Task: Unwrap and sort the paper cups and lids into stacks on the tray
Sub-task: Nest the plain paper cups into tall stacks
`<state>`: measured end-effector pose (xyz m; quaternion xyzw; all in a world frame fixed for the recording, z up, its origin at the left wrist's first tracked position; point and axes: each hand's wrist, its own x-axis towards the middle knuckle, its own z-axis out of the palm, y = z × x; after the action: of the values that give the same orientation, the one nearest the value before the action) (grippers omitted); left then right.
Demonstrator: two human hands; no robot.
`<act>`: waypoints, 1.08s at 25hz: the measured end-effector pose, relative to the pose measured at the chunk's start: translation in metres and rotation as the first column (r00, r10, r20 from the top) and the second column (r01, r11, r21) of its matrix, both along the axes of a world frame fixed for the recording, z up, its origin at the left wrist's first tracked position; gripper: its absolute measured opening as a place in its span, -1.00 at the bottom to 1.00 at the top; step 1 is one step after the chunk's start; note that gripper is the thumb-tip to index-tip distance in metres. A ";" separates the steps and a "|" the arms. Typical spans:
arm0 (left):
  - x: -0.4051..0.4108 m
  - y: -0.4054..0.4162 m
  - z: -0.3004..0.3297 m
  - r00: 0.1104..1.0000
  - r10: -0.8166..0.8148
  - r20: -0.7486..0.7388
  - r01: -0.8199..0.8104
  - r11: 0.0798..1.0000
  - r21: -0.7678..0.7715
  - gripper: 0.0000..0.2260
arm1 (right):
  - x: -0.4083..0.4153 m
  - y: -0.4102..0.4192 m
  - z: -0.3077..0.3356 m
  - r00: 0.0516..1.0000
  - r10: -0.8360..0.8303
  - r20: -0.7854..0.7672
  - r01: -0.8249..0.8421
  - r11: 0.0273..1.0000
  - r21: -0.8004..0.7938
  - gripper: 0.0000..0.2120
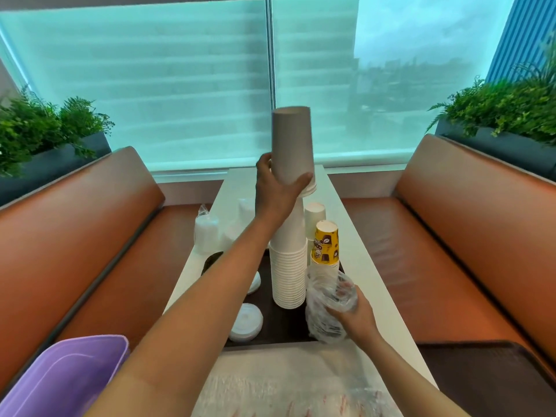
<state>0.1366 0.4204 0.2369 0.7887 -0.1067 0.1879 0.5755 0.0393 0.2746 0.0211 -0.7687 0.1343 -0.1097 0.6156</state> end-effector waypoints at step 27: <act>-0.126 0.009 -0.170 0.743 -0.462 -0.485 0.088 0.786 -0.612 -0.10 | -0.026 0.030 0.055 0.996 -0.032 0.083 -0.052 0.552 0.832 -0.49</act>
<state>0.0103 0.4291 0.0666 0.5784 0.0235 -0.1468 0.8021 0.0134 0.3045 0.0759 -0.3808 0.1386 -0.0636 0.9120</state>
